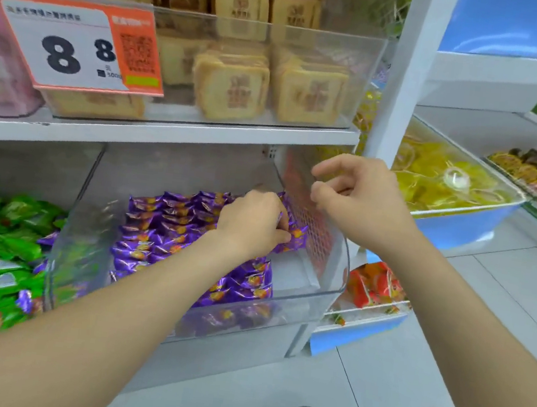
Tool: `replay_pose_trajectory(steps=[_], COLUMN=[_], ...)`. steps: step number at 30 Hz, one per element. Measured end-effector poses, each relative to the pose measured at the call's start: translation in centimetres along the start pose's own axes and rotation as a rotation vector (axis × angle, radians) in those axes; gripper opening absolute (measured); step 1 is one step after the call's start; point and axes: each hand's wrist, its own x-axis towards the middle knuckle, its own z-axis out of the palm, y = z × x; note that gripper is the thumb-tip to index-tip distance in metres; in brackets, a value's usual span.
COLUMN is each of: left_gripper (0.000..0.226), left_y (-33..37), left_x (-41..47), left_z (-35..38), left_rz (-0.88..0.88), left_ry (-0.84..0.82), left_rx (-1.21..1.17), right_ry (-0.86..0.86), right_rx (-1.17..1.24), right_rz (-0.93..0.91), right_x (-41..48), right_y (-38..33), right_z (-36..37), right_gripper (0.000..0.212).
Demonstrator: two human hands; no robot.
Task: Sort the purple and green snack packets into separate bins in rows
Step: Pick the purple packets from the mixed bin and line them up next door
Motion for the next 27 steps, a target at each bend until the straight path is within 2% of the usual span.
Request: replay_pose_trajectory(steps=[6,11,14,16,18,21,24,26,27], left_gripper=[0.013,0.008,0.018,0.022,0.021,0.055,0.083,0.081,0.072], left_y=[-0.1,-0.1,-0.3,-1.0,-2.0,-2.8,-2.4,-2.4,-2.5], left_x=[0.3,-0.1,-0.5,-0.5,-0.5,-1.5,-3.2,-4.1,-4.4], left_z=[1.6,1.6,1.3,0.9,0.7,-0.6,-3.0,-3.7,-3.8], left_rz=[0.035,0.066,0.044,0.023,0.077,0.192,0.236,0.175,0.121], left_ry=[-0.038,0.029,0.05,0.047,0.071,0.065,-0.03,-0.116,-0.152], left_rx=[0.148,0.205,0.152,0.031,-0.129,-0.306,-0.573,-0.753,-0.84], right_ry=[-0.045,-0.064,-0.07,-0.069,-0.071,-0.166,-0.312,-0.376,-0.398], right_rx=[0.028,0.023,0.016,0.001,-0.014,0.003,0.004,0.077,0.128], right_rz=[-0.001,0.002,-0.002,-0.017,-0.044,-0.145,-0.253,-0.283,-0.288], right_x=[0.2,0.1,0.0,0.1,0.2,0.0,-0.6,-0.9,-1.0], right_y=[0.1,-0.1,-0.1,0.0,0.0,-0.4,-1.2,-1.8,-2.0], right_z=[0.2,0.2,0.2,0.3,0.2,0.0,0.2,0.3,0.2], right_gripper=[0.013,0.012,0.012,0.014,0.014,0.012,0.024,0.032,0.035])
